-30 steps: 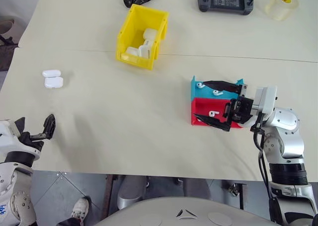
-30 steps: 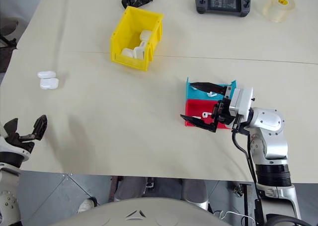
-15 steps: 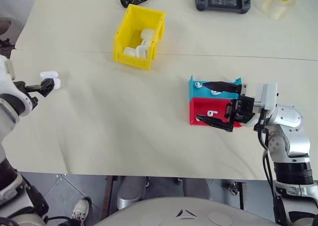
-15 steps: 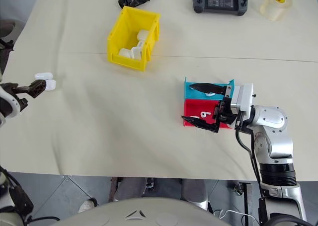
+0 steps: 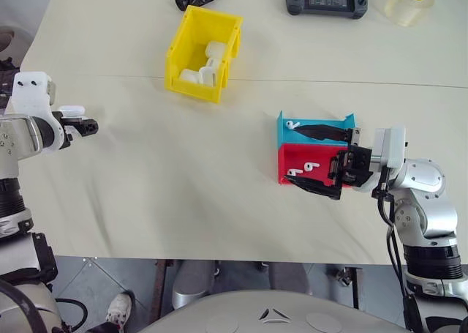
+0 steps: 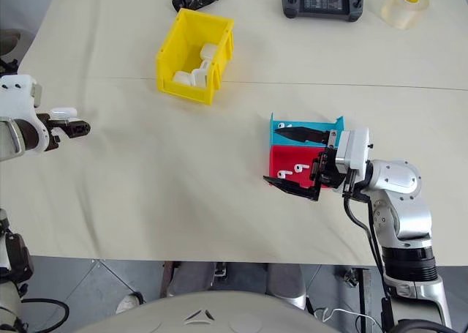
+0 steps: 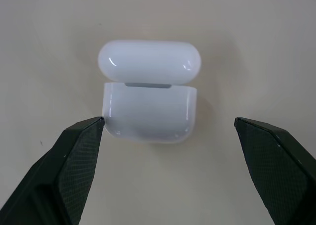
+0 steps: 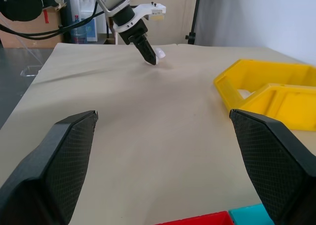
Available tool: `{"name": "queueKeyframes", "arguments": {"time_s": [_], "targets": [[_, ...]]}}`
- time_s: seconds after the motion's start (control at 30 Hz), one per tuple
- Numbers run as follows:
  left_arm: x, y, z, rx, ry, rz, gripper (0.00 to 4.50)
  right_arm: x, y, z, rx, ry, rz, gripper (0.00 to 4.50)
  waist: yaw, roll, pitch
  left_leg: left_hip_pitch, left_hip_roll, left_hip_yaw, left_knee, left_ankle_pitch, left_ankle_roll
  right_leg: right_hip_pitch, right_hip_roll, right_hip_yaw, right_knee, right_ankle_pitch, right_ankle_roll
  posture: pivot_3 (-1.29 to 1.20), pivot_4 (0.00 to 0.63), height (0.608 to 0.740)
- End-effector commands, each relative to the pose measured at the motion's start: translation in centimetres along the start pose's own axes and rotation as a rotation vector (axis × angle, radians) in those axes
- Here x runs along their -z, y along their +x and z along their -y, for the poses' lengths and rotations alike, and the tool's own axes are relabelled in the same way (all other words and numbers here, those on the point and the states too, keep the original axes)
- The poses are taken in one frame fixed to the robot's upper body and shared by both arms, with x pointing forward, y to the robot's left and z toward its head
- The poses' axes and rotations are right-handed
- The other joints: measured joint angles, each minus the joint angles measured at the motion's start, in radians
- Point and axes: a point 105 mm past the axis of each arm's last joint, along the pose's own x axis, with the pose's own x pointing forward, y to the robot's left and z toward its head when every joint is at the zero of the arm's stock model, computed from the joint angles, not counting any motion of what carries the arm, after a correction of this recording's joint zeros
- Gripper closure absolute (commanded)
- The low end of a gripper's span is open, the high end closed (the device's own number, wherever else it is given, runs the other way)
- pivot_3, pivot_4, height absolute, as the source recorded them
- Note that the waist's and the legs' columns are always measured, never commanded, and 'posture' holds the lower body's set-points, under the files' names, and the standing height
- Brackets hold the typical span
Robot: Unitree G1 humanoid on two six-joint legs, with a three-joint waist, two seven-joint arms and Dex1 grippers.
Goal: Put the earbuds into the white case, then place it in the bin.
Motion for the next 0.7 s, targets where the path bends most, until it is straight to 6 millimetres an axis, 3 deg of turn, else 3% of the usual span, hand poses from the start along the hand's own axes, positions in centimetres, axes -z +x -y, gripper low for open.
{"name": "queueKeyframes", "arguments": {"time_s": [0.03,0.33,0.7], "targets": [[-1.1,-0.3,-1.0,-0.035,0.011,0.032,0.02,-1.0,-0.1,-0.1,0.005,-0.031,0.027,0.00,0.000,0.000,0.000,0.000,0.000,0.000,0.000,0.000,0.000,0.000,0.000,0.000,0.000,0.000,0.000,0.00,0.150,0.740],[-1.7,0.7,-1.2,-0.007,0.064,0.018,0.02,-0.8,0.0,-0.2,0.014,-0.031,0.029,0.00,0.003,-0.001,0.000,0.000,0.000,0.001,0.000,0.000,0.000,0.000,0.000,-0.001,0.001,0.000,0.000,0.00,0.150,0.740],[-0.7,0.8,-1.8,0.012,0.138,-0.073,0.02,-0.9,-0.1,-0.2,0.028,-0.035,0.024,0.00,0.003,-0.001,0.000,0.000,0.000,0.001,0.001,0.000,0.000,0.000,0.000,-0.001,0.001,0.000,0.000,0.00,0.150,0.740]]}}
